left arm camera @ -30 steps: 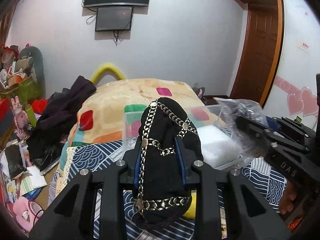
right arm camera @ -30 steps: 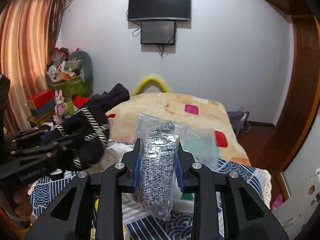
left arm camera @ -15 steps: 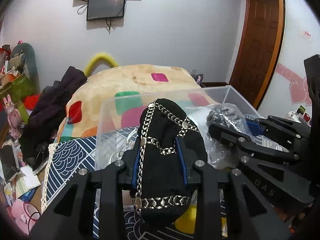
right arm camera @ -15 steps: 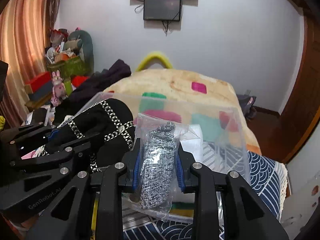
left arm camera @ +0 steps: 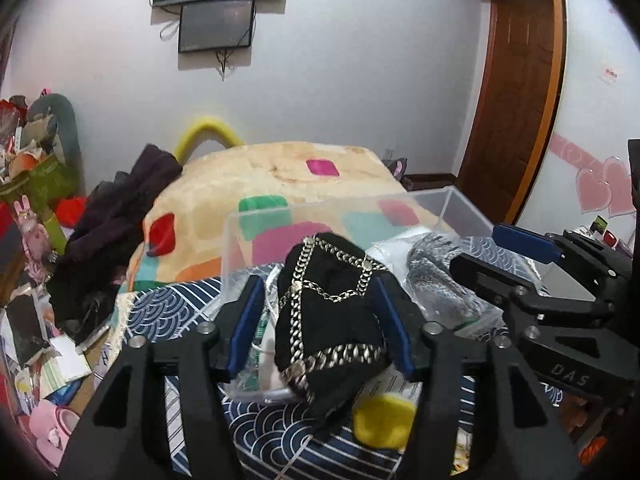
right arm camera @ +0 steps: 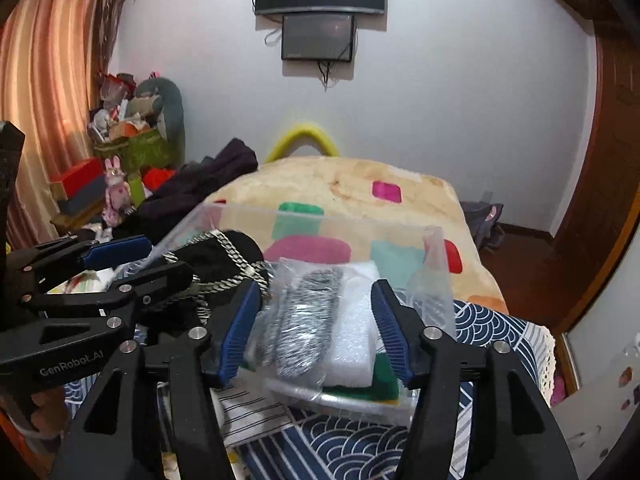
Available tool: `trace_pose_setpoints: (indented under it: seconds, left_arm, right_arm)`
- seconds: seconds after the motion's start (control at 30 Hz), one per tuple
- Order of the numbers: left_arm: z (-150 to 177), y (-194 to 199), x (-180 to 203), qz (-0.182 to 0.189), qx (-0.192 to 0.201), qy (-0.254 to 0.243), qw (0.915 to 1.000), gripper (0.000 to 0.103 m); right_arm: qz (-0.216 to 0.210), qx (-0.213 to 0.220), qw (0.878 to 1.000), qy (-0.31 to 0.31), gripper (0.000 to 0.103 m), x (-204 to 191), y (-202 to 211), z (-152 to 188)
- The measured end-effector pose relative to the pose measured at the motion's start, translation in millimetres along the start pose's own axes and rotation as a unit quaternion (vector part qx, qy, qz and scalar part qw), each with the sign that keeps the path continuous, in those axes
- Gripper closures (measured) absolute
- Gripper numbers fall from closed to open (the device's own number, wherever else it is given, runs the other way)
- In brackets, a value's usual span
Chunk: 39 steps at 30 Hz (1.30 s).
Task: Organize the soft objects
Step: 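Drop the black bag into the box with the left gripper while the right gripper drops the clear bag in, then grasp the yellow felt ball with the right gripper while the left gripper grasps the floral yellow cloth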
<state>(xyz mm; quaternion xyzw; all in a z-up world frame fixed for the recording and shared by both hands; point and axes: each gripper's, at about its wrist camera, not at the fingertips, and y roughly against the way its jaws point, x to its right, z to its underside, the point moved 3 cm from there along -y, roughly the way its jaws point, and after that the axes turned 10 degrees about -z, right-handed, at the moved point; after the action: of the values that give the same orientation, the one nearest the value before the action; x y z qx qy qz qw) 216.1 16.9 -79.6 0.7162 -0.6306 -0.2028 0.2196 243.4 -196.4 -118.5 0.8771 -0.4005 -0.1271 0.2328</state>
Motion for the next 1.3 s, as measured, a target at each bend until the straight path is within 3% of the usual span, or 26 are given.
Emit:
trace_pose_setpoints:
  seconds: [0.1, 0.2, 0.33, 0.63, 0.9, 1.07, 1.13, 1.2, 1.3]
  left_arm:
    - [-1, 17, -2, -0.003, 0.018, 0.0, 0.9998, 0.031]
    - [1, 32, -5, -0.009, 0.031, -0.003, 0.9995, 0.011]
    - [10, 48, -9, -0.022, 0.045, -0.01, 0.9987, 0.005]
    - [49, 51, -27, -0.025, 0.011, -0.006, 0.9996, 0.004]
    - [89, 26, -47, -0.025, -0.052, 0.003, 0.9983, 0.004]
    - [100, 17, -50, -0.019, -0.068, 0.01, 0.9975, 0.004]
    - [102, 17, -50, -0.018, -0.069, 0.01, 0.9974, 0.004]
    - [102, 17, -48, -0.015, -0.07, 0.01, 0.9974, 0.004]
    - [103, 16, -44, -0.011, -0.073, 0.008, 0.9973, 0.004]
  right_arm:
    - [-0.006, 0.018, 1.0, 0.0, 0.041, -3, 15, -1]
    - [-0.01, 0.028, 1.0, 0.004, 0.04, -7, 24, 1]
    - [-0.022, 0.034, 0.999, 0.003, 0.038, -15, 32, 8]
    - [-0.053, 0.0, 0.999, 0.001, 0.038, -32, 15, 33]
    - [-0.076, -0.067, 0.995, 0.003, 0.038, -48, -26, 52]
    - [-0.088, -0.107, 0.99, 0.007, 0.038, -59, -50, 58]
    - [-0.094, -0.12, 0.988, 0.007, 0.041, -62, -58, 60]
    - [-0.096, -0.128, 0.987, 0.007, 0.059, -63, -63, 62]
    - [-0.107, -0.137, 0.985, 0.001, 0.064, -64, -63, 66]
